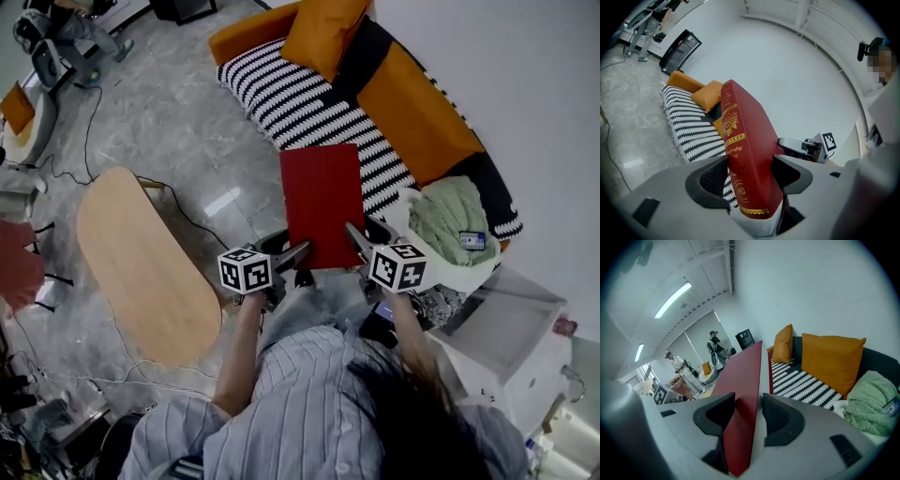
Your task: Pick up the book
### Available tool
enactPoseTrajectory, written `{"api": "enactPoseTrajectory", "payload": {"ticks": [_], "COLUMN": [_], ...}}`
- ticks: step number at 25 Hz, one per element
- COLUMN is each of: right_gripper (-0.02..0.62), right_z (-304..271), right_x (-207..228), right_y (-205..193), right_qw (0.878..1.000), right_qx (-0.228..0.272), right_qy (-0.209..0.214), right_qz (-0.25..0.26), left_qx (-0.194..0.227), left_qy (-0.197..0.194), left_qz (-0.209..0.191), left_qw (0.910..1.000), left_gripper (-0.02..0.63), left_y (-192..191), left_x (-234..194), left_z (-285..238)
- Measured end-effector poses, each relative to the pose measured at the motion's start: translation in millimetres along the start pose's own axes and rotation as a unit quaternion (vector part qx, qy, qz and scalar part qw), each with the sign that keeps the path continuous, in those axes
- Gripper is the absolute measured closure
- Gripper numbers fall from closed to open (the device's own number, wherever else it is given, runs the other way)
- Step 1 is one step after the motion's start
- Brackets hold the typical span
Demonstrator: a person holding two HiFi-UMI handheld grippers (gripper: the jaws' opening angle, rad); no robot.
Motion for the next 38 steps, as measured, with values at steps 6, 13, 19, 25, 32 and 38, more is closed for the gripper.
{"api": "enactPoseTrajectory", "payload": {"ticks": [6,13,19,25,32,38], "right_gripper": [0.402,0.402,0.402,0.402,0.402,0.402], "right_z": [8.7,30.7,67.1,109.6,150.9,185.6], "right_x": [-0.7,8.0,25.7,50.3,61.6,66.7], "right_y": [-3.1,-8.4,-23.6,-36.7,-57.1,-76.2], "right_qw": [1.000,1.000,0.999,0.999,0.998,0.998], "right_qx": [0.001,0.013,0.019,0.032,0.046,0.054], "right_qy": [-0.001,0.003,0.001,-0.003,0.002,0.012], "right_qz": [-0.005,-0.018,-0.028,-0.032,-0.032,-0.032], "left_qx": [0.002,-0.003,-0.017,-0.019,-0.026,-0.018], "left_qy": [-0.002,0.000,-0.003,-0.007,-0.003,0.004], "left_qz": [-0.001,-0.026,-0.032,-0.030,-0.046,-0.052], "left_qw": [1.0000,0.9997,0.9993,0.9993,0.9986,0.9985], "left_gripper": [0.299,0.299,0.299,0.299,0.299,0.299], "left_y": [-3.7,-9.0,-32.8,-62.0,-91.0,-119.7], "left_x": [7.2,26.4,56.2,91.9,125.5,155.3], "left_z": [2.0,-3.4,-16.7,-35.9,-40.8,-37.8]}}
Point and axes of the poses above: the fingertips, and each gripper's own axes: z backward along the fingers, x to its right, y out of its top, the point moved 3 cm from there along z, backward along the fingers, and after that the axes turned 2 degrees about -y, right-handed, at the moved point
